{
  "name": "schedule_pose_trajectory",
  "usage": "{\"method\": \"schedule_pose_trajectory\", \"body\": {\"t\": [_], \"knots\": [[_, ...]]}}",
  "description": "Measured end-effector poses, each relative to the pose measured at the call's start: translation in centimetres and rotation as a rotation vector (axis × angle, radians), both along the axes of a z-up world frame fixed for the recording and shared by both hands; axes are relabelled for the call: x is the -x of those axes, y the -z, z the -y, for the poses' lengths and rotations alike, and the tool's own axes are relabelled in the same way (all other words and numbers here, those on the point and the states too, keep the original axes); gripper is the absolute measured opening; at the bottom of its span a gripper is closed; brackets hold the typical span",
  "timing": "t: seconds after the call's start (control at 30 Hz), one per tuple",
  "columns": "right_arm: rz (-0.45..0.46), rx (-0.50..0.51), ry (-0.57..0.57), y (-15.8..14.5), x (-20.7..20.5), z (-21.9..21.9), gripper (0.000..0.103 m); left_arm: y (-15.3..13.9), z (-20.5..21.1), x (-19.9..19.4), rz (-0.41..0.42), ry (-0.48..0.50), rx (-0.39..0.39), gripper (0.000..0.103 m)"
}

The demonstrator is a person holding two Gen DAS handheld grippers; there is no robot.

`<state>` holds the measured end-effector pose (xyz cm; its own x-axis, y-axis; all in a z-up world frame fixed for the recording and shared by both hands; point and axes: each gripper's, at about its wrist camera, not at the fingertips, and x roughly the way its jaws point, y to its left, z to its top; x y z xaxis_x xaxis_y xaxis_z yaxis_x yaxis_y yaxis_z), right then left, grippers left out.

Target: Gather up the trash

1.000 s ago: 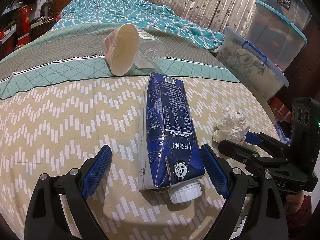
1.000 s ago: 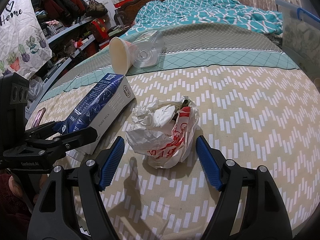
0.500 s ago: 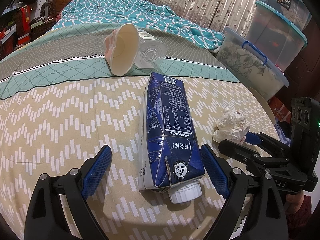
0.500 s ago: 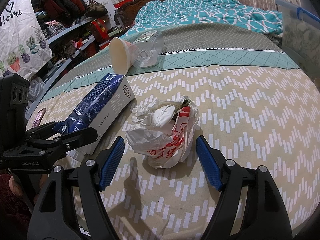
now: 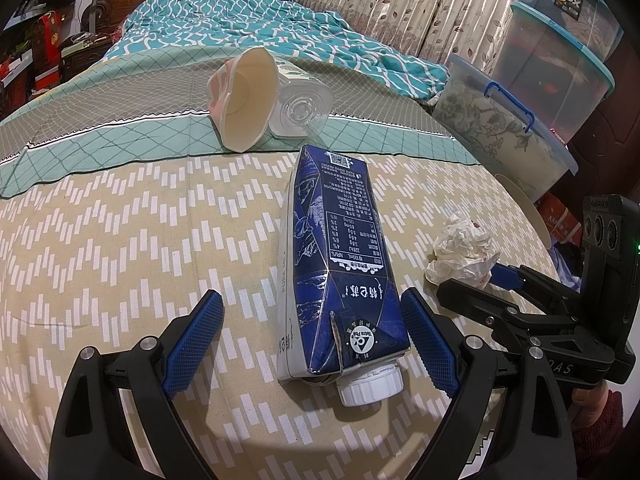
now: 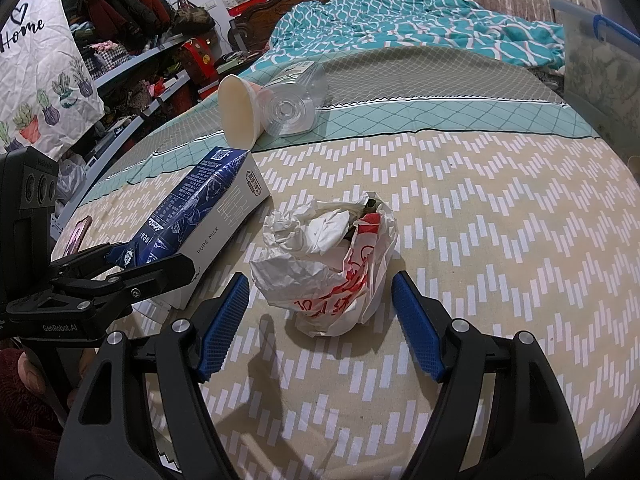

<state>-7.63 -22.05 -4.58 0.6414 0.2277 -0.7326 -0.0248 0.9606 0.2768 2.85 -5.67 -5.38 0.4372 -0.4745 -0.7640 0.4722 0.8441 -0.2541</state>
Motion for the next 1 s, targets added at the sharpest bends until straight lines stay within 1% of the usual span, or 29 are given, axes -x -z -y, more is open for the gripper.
{"method": "schedule_pose_trajectory", "body": {"t": [0.67,1.0], "knots": [[0.001,-0.001,0.000,0.02,0.00,0.03,0.074,0.04,-0.10,0.05,0.000,0.000,0.000,0.086],[0.001,-0.004,0.001,0.10,-0.23,0.07,0.074,-0.11,-0.33,0.03,-0.003,0.001,0.005,0.084]]}}
